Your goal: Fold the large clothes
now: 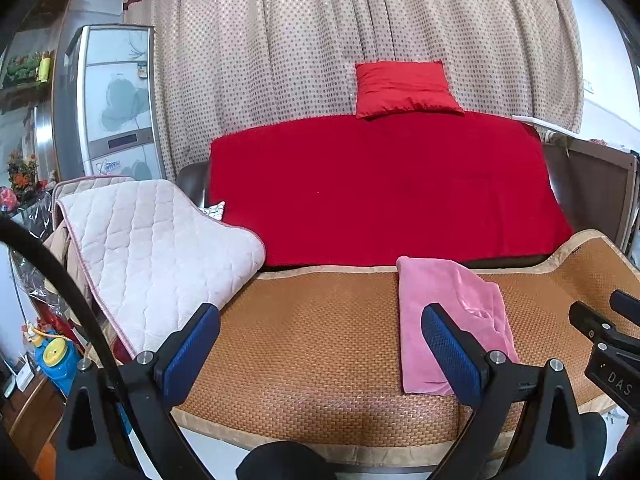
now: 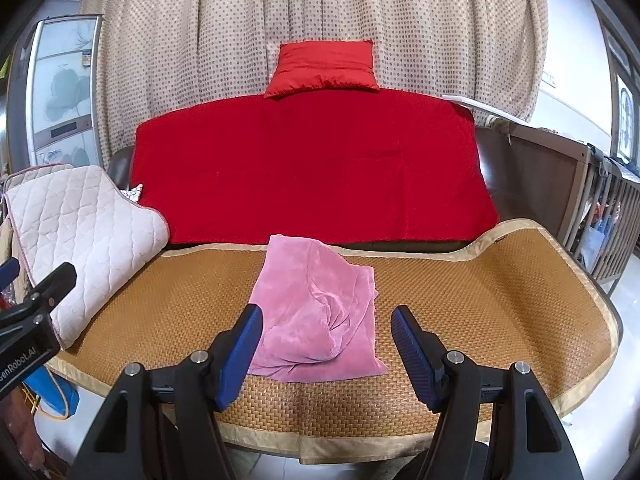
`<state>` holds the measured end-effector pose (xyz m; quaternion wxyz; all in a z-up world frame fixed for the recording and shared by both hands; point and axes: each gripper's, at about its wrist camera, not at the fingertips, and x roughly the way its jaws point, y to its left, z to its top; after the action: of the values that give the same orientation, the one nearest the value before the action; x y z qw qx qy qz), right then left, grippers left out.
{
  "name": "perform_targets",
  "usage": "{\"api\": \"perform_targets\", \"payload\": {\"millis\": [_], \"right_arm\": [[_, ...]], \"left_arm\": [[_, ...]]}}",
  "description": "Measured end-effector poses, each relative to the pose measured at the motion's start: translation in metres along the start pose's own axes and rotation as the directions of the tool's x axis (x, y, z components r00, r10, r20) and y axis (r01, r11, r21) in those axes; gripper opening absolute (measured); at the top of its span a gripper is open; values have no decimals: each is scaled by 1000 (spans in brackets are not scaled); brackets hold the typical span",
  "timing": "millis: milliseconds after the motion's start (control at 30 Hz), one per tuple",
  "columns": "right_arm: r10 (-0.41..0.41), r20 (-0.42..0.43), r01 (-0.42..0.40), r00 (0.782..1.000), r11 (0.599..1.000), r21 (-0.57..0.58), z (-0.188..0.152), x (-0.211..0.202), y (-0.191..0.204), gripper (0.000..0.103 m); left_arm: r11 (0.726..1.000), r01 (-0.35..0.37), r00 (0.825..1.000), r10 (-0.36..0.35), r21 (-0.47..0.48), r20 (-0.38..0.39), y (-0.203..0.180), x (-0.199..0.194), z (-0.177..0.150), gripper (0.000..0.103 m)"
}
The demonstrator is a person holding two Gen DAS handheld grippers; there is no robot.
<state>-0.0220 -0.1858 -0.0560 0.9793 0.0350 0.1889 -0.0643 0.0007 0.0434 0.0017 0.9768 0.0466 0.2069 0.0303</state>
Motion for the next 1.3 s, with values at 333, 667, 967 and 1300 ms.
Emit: {"api": "perform_targets", "payload": {"millis": [333,667,967,1300], "right_arm": [[-12,-45,13,999,1000,25,6,27,-2,70],[16,-76,-14,997,999,31,6,50,4,70],[40,-38,-38,999,998,53,7,35,-5,71],[49,-9,-49,999,997,53,10,12,-5,71]], "left_arm": [[1000,17,1000,-17,5,-23,-9,23,5,100],[1000,13,999,-13,8,-52,-14,42,9,100],[1000,10,1000,-9,16,-23,-24,26,15,100],[1000,16,1000,-17,19,24,-23,-1,21,100]]}}
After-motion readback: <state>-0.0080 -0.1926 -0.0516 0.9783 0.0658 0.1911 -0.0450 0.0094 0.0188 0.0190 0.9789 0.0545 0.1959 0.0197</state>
